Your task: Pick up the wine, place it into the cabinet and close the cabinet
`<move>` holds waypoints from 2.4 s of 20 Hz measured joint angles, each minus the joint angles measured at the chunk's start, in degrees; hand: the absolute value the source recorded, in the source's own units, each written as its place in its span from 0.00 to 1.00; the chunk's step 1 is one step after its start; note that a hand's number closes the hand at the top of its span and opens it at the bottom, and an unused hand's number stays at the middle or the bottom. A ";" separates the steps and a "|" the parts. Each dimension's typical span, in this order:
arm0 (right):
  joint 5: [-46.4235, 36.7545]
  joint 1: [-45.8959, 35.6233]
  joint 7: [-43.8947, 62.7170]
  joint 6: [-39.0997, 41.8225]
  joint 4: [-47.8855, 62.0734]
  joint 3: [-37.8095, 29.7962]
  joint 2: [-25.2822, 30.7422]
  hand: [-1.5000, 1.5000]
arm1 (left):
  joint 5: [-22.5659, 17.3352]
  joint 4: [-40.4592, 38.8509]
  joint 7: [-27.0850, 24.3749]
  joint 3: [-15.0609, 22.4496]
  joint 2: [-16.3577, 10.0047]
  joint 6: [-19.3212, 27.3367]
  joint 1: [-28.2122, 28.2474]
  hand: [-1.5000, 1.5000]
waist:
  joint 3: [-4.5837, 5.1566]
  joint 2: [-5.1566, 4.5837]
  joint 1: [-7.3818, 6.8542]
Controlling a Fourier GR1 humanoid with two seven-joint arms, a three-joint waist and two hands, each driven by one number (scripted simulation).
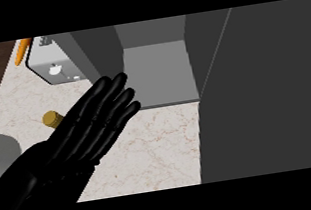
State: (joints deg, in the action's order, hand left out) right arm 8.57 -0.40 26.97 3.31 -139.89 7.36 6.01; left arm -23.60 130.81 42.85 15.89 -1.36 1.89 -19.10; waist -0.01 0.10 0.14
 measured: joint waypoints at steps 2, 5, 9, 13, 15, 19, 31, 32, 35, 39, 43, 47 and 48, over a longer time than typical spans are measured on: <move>-0.05 -1.12 1.39 -0.41 -0.26 -0.31 0.11 0.00 | 0.39 0.59 1.58 -1.15 0.01 1.21 -1.39 0.00 | 0.01 0.01 0.00; -0.06 -1.83 3.05 -0.73 -0.67 -0.43 0.19 0.00 | -0.07 0.09 3.63 -3.62 -0.56 2.10 -2.79 0.00 | 0.01 0.00 0.05; -0.72 -0.94 2.35 -0.63 -0.65 0.49 -0.52 0.00 | -0.53 -0.96 3.96 -5.45 -0.86 2.04 -1.25 0.00 | 0.01 -0.02 0.05; -1.40 -0.62 2.63 -0.83 -1.12 1.39 -0.77 0.00 | -1.38 -3.72 2.24 -9.63 -2.79 -0.50 -0.76 0.00 | 0.02 -0.04 0.12; -1.33 -2.15 3.98 -0.95 -1.17 0.16 -0.36 0.00 | -1.08 -5.38 0.13 -10.82 -3.21 -2.02 0.48 0.00 | 0.03 -0.06 0.09; -1.92 -1.74 3.37 -0.57 -1.18 1.15 -0.86 0.00 | -0.34 -9.25 -4.06 -13.45 -4.38 -5.06 1.59 0.00 | 0.02 -0.07 0.13; -2.42 -3.90 4.93 -0.66 -1.32 0.55 -1.48 0.00 | 1.71 -22.53 -14.97 -21.27 -8.50 -12.63 3.94 0.00 | 0.03 -0.09 0.12; -2.34 -4.05 4.63 -0.35 -0.95 0.04 -1.46 0.00 | 2.12 -24.29 -16.07 -21.53 -8.72 -13.32 3.63 0.00 | 0.03 -0.10 0.12; -2.33 -4.38 5.59 -0.53 -1.18 0.25 -1.64 0.00 | 3.25 -28.07 -18.89 -22.01 -9.21 -15.22 4.67 0.00 | 0.02 -0.09 0.13; -2.40 -4.93 6.48 -0.67 -1.41 0.10 -1.70 0.00 | 4.60 -34.22 -23.26 -23.18 -10.28 -18.23 5.40 0.00 | 0.04 -0.10 0.16; -2.88 -6.19 7.50 -1.26 -1.47 0.55 -2.03 0.00 | 6.63 -43.24 -29.07 -23.93 -11.10 -21.35 4.22 0.00 | 0.04 -0.14 0.31; -2.80 -5.13 6.82 -0.23 -1.65 -0.34 -1.72 0.00 | 8.46 -50.51 -33.37 -24.46 -11.83 -23.58 3.78 0.00 | 0.04 -0.14 0.35; -2.85 -5.80 6.86 -0.24 -1.34 -0.32 -1.86 0.00 | 8.96 -52.24 -34.68 -24.56 -12.06 -24.25 3.64 0.00 | 0.03 -0.15 0.30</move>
State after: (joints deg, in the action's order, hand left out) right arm 5.72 -6.20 33.83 3.07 -141.23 7.04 4.15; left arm -14.64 78.57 8.17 -8.67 -13.41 -22.36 -15.46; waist 0.01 -0.05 0.44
